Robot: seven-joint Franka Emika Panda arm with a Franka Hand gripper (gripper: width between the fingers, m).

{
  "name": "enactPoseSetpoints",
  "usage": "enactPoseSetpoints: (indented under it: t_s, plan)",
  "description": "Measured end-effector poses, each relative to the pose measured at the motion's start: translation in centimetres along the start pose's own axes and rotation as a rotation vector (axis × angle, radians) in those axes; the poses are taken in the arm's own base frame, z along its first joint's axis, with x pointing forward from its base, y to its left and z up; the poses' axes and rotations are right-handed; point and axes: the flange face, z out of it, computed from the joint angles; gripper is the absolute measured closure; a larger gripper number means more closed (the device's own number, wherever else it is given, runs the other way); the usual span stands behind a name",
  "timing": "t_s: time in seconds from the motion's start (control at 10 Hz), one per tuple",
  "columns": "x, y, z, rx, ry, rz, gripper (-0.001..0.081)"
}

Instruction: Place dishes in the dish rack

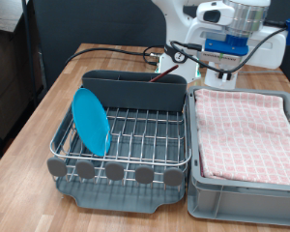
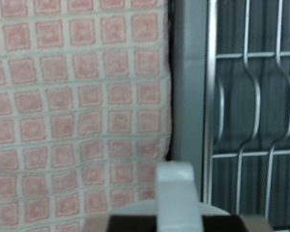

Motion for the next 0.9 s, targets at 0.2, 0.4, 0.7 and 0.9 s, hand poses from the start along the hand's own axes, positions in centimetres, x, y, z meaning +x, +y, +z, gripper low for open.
enactPoseSetpoints:
  t_s: [0.2, 0.4, 0.7, 0.9]
  plan:
    - [2.9, 1.1, 0.3, 0.056, 0.062, -0.091, 0.0734]
    - [5.6, 1.8, 0.7, 0.09, 0.105, -0.135, 0.0734]
    - [9.0, 0.7, 0.5, 0.129, 0.158, -0.112, 0.0734]
    - [10.8, -1.2, 0.7, 0.137, 0.182, -0.11, 0.0734]
